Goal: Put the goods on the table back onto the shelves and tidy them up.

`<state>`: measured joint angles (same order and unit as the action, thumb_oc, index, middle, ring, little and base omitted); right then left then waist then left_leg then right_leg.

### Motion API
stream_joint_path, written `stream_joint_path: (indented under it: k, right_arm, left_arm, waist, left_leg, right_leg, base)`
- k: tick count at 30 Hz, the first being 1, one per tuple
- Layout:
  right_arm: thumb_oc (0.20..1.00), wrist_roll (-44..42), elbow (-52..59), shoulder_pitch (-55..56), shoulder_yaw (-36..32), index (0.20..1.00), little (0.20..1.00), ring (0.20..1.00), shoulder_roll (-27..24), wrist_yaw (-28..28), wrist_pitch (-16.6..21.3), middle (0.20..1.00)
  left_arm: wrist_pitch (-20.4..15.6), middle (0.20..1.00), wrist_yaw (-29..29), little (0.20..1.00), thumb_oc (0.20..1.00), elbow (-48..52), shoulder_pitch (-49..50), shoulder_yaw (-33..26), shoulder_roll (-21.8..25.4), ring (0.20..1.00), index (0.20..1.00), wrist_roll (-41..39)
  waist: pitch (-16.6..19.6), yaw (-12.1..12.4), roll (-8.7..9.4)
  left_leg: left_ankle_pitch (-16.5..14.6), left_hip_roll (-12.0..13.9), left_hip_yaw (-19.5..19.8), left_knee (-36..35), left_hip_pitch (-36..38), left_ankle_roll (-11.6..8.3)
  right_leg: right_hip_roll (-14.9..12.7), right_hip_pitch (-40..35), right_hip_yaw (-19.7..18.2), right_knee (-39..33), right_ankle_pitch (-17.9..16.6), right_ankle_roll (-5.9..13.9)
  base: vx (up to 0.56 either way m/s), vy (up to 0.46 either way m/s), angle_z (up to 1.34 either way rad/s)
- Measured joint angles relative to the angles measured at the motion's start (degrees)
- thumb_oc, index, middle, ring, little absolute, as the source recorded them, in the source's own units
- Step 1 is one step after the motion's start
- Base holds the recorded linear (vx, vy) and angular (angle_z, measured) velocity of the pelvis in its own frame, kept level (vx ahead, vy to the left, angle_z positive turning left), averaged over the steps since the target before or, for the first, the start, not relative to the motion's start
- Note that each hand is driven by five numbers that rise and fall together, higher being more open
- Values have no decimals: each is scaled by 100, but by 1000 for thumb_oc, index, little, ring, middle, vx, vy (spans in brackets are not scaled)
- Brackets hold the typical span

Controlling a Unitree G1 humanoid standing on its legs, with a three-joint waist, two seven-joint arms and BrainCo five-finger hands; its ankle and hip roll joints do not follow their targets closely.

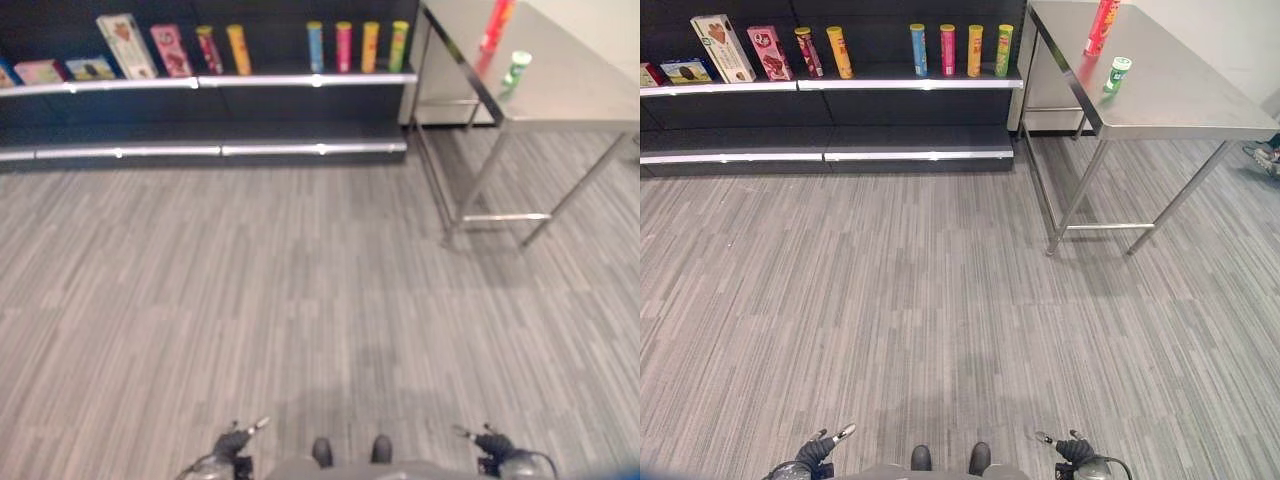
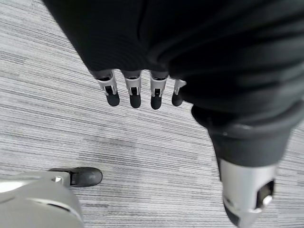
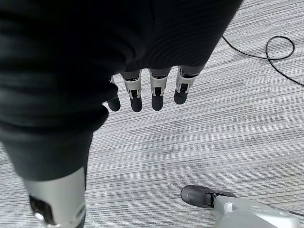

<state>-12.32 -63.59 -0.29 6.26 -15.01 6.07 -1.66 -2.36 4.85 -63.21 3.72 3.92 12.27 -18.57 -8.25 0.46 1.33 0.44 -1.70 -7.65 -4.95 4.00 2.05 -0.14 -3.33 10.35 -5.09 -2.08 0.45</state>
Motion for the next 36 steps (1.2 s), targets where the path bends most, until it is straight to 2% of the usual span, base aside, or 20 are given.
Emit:
stream_joint_path:
  k: [4,6,9,11,16,17,19,21,22,23,24,25,28,29,30,32,33,34,35,36]
  right_arm:
    - [1000,5,-61,-161,-13,1000,1000,1000,-31,0,-3,1000]
    - [1000,5,-114,-264,-21,1000,1000,1000,-123,-1,-4,1000]
    - [1000,-5,-72,-172,-48,1000,1000,1000,-152,-4,5,1000]
    - [1000,-8,-5,78,-49,1000,1000,1000,-104,-9,-15,1000]
    - [1000,-7,142,172,-45,1000,1000,1000,-66,-22,-22,1000]
    - [1000,-5,280,175,-48,1000,1000,1000,-61,-40,-21,1000]
    - [1000,2,410,209,-54,1000,1000,1000,-62,-59,-28,1000]
    - [1000,16,528,280,-49,1000,1000,1000,-62,-74,-24,1000]
    - [1000,55,565,440,-56,1000,1000,1000,-70,-121,-26,1000]
    - [1000,56,528,501,-68,1000,1000,1000,-211,-134,-21,1000]
    - [1000,56,458,417,-71,1000,1000,1000,-259,-144,-39,1000]
    - [1000,55,371,311,-105,1000,1000,1000,-244,-153,-62,1000]
    - [1000,-5,571,235,-377,1000,1000,1000,-263,-143,116,1000]
    - [1000,-13,648,185,-363,1000,1000,1000,-344,-116,129,1000]
    - [1000,-14,726,145,-298,1000,1000,1000,-431,-109,151,1000]
    - [1000,-23,606,-47,-227,1000,1000,1000,-395,-21,84,1000]
    - [1000,-23,566,-91,-216,1000,1000,1000,-350,2,84,1000]
    - [1000,-24,561,-95,-215,1000,1000,1000,-280,1,86,1000]
    - [1000,-35,682,-116,-104,1000,1000,1000,-245,6,96,1000]
    - [1000,-37,690,-130,21,1000,1000,1000,-254,-18,147,1000]
  left_arm:
    - [0,1000,1,1000,1000,-77,-123,7,40,1000,1000,-1]
    - [-1,1000,-1,1000,1000,-145,-242,12,36,1000,1000,-1]
    - [1,1000,1,1000,1000,-267,-431,11,111,1000,1000,1]
    - [2,1000,-1,1000,1000,-228,-423,64,122,1000,1000,1]
    - [8,1000,1,1000,1000,-212,-433,61,113,1000,1000,-1]
    - [5,1000,1,1000,1000,-210,-430,45,107,1000,1000,-4]
    - [2,1000,-1,1000,1000,-202,-416,49,69,1000,1000,-7]
    - [3,1000,-6,1000,1000,-190,-354,53,35,1000,1000,-5]
    - [2,1000,-31,1000,1000,-172,-255,56,16,1000,1000,-2]
    - [5,1000,-64,1000,1000,-123,-262,64,-146,1000,1000,-2]
    - [0,1000,-68,1000,1000,-40,-249,60,-203,1000,1000,-1]
    - [2,1000,-73,1000,1000,41,-287,61,-211,1000,1000,-4]
    - [-39,1000,-103,1000,1000,244,-250,52,-227,1000,1000,-53]
    - [-16,1000,-107,1000,1000,254,-218,50,-249,1000,1000,-54]
    - [12,1000,-106,1000,1000,234,-232,31,-259,1000,1000,-56]
    - [2,1000,-104,1000,1000,264,-279,-4,-149,1000,1000,-77]
    - [-12,1000,-100,1000,1000,370,-275,-80,-83,1000,1000,-162]
    - [-20,1000,-94,1000,1000,423,-296,-140,27,1000,1000,-181]
    - [-11,1000,-82,1000,1000,428,-213,-109,103,1000,1000,-180]
    - [5,1000,-57,1000,1000,429,-195,-122,104,1000,1000,-183]
  waist:
    - [-71,8,-21]
    - [-216,30,-123]
    - [-533,-79,-159]
    - [-563,-141,-93]
    - [-555,-293,81]
    - [-565,-320,108]
    - [-561,-419,152]
    - [-549,-447,164]
    - [-492,-511,187]
    - [-461,-620,-149]
    - [-446,-651,-318]
    - [-450,-702,-317]
    - [-233,-568,-73]
    - [-211,-503,-100]
    - [-228,-431,-109]
    - [-302,-294,115]
    - [-347,-221,207]
    - [-393,-115,305]
    - [-396,-8,335]
    - [-405,20,283]
  left_leg:
    - [21,26,-80,15,-179,74]
    - [15,125,-98,-1,-176,170]
    - [-132,113,88,49,60,263]
    - [-208,26,254,112,125,360]
    - [-269,-37,593,90,173,382]
    - [-357,-46,645,107,215,322]
    - [-575,-16,731,88,406,222]
    - [-779,51,755,73,657,124]
    - [-1107,194,926,84,1033,-160]
    - [-1212,615,1049,85,1206,-351]
    - [-1184,801,1132,167,1228,-432]
    - [-1175,893,1211,658,1094,-614]
    - [-829,912,1153,3504,-142,-1485]
    - [-426,936,1217,4225,-479,-1534]
    - [59,1067,1125,5464,-1102,-1412]
    - [-80,984,821,6335,-2003,-1097]
    - [-150,956,678,6149,-2172,-988]
    - [-255,972,373,5308,-2313,-817]
    - [-284,932,283,4173,-2402,-834]
    - [-55,984,234,3470,-2399,-845]
  right_leg:
    - [-44,423,-21,492,147,191]
    - [-63,811,58,1313,270,335]
    - [-431,1708,172,3555,604,544]
    - [-890,2058,77,3829,629,646]
    - [-1160,2018,-44,1547,334,980]
    - [-1146,1906,64,649,56,1116]
    - [-1153,1899,372,-5,-302,1085]
    - [-1147,1907,755,-41,-520,1108]
    - [-1144,1656,1119,1,-621,1020]
    - [-875,1565,1230,283,-921,840]
    - [-717,1515,1213,456,-857,750]
    - [-625,1389,1115,536,-756,602]
    - [-492,962,1228,464,-582,-60]
    - [-347,858,1053,474,-348,-134]
    - [-208,741,1003,405,-273,-344]
    - [-196,416,748,274,-62,-510]
    - [-215,258,717,207,-20,-518]
    - [-208,-9,615,85,-89,-430]
    - [-210,-143,430,34,180,-439]
    - [-184,-220,429,8,121,-338]
  base:
    - [35,155,-11]
    - [161,193,-3]
    - [242,64,27]
    - [301,-46,51]
    - [428,-98,35]
    - [519,-92,23]
    - [535,-97,22]
    - [524,-104,26]
    - [804,-193,65]
    - [834,-235,82]
    - [634,-189,77]
    - [439,-208,62]
    - [363,-245,17]
    - [486,-333,-36]
    - [423,-169,-40]
    - [362,-47,-32]
    - [422,85,-37]
    - [466,133,-60]
    - [467,133,-84]
    - [519,185,-84]
